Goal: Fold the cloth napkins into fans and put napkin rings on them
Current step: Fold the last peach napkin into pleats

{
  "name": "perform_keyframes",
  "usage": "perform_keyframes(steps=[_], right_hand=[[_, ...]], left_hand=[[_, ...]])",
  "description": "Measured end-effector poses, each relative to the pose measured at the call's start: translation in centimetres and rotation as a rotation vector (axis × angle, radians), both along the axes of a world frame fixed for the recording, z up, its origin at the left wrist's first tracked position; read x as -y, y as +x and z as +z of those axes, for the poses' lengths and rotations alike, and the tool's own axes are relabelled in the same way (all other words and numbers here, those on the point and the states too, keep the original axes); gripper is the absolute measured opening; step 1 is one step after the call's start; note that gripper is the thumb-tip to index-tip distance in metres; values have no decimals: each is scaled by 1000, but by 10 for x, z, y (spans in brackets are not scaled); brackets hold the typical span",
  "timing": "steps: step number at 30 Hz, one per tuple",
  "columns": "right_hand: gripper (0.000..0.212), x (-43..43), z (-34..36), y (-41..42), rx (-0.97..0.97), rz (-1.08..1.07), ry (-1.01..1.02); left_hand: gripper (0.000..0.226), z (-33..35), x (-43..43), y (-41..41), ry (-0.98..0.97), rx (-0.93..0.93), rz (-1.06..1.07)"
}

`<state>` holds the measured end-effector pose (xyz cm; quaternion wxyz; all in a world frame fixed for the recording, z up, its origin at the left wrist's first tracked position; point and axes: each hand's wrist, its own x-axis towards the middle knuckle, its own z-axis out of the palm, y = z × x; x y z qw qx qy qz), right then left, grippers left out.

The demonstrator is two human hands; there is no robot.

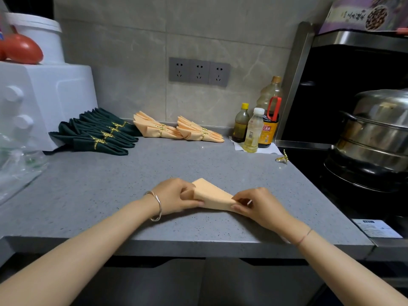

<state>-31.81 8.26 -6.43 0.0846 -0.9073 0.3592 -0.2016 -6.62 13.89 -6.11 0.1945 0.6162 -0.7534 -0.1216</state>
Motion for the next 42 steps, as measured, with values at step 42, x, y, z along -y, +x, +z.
perform_keyframes(steps=[42], right_hand=[[22, 120, 11, -55, 665, -415, 793]], left_hand=[[25, 16, 125, -83, -197, 152, -88]])
